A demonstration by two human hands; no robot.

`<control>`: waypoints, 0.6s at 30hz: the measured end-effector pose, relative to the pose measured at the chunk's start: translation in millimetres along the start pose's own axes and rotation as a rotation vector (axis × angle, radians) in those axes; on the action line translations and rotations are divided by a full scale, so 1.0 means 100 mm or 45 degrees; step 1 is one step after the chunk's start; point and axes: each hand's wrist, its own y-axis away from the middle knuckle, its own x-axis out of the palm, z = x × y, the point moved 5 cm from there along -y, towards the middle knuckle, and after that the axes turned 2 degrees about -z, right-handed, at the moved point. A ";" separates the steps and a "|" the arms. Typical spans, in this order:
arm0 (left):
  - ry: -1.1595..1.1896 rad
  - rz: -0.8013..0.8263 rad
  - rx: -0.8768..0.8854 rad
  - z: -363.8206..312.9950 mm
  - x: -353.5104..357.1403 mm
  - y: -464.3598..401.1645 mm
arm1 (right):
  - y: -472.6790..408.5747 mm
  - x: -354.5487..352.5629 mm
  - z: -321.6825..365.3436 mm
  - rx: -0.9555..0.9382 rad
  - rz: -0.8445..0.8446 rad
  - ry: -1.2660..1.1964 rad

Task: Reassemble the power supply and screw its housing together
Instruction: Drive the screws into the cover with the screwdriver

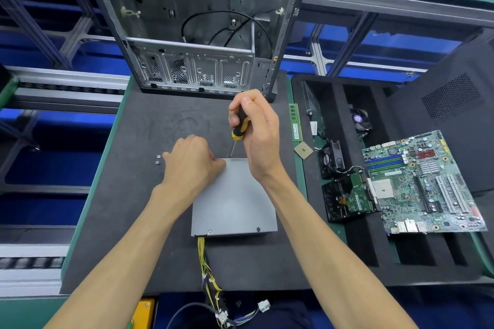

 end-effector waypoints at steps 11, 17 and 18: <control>-0.252 -0.042 0.036 -0.13 0.06 -0.05 | -0.01 -0.04 0.01 -0.001 0.008 -0.036; -0.340 -0.067 0.067 -0.17 0.04 0.00 | 0.00 -0.08 0.01 -0.013 0.004 -0.046; -0.346 -0.072 0.063 -0.17 0.03 0.01 | 0.00 -0.09 0.01 -0.013 0.003 -0.050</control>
